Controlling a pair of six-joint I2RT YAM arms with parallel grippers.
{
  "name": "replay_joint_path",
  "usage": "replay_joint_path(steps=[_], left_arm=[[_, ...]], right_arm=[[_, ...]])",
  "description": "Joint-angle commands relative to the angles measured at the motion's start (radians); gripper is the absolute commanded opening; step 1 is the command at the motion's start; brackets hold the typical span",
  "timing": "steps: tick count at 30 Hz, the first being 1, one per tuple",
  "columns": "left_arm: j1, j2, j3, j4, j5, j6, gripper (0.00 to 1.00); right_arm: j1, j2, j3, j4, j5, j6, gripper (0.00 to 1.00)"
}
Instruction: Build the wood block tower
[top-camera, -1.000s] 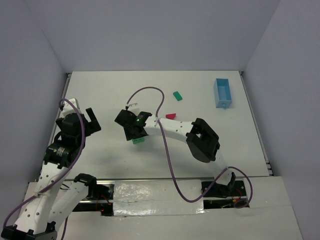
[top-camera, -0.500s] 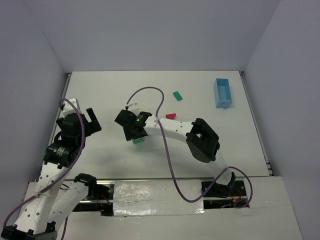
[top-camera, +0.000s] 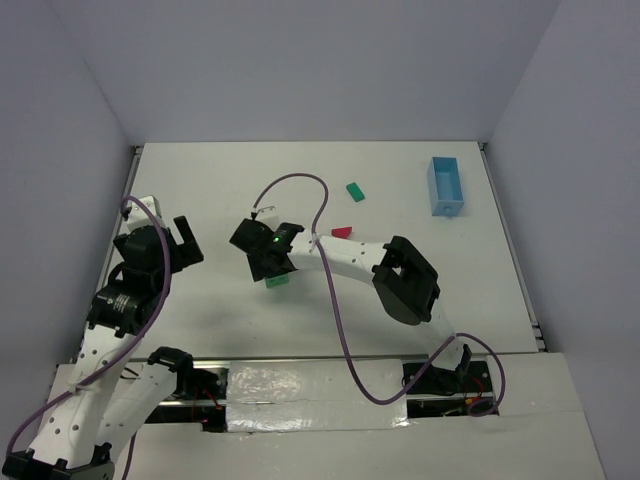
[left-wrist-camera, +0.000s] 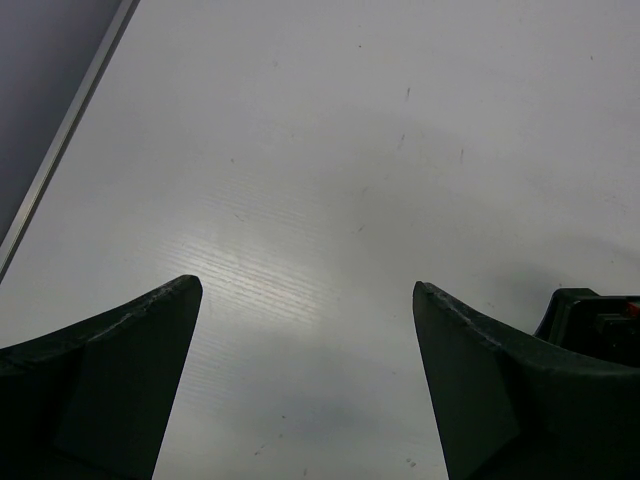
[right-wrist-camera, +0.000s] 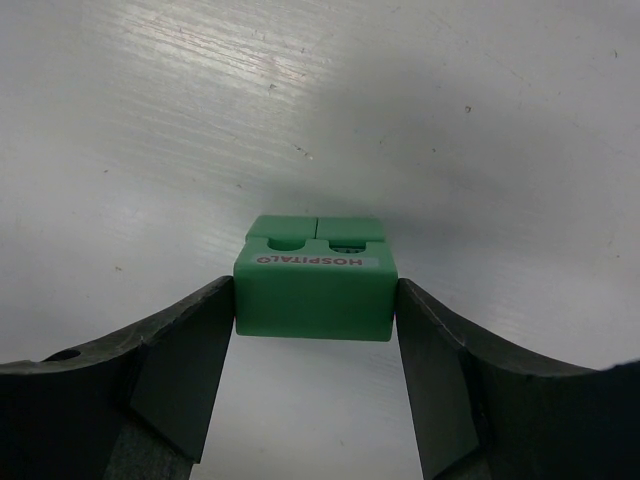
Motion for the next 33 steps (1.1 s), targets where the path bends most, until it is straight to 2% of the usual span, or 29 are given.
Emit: replay_joint_path(steps=[1, 6, 33], left_arm=[[0.004, 0.003, -0.008, 0.038, 0.009, 0.013, 1.00], [0.004, 0.000, -0.006, 0.039, 0.012, 0.014, 0.99], [0.004, 0.000, -0.008, 0.041, 0.018, 0.017, 0.99]], right_arm=[[-0.004, -0.015, 0.033, -0.009, 0.021, -0.006, 0.71], [-0.005, -0.013, 0.035, -0.006, 0.018, -0.009, 0.67], [-0.009, 0.001, 0.053, -0.010, 0.030, -0.017, 0.67]])
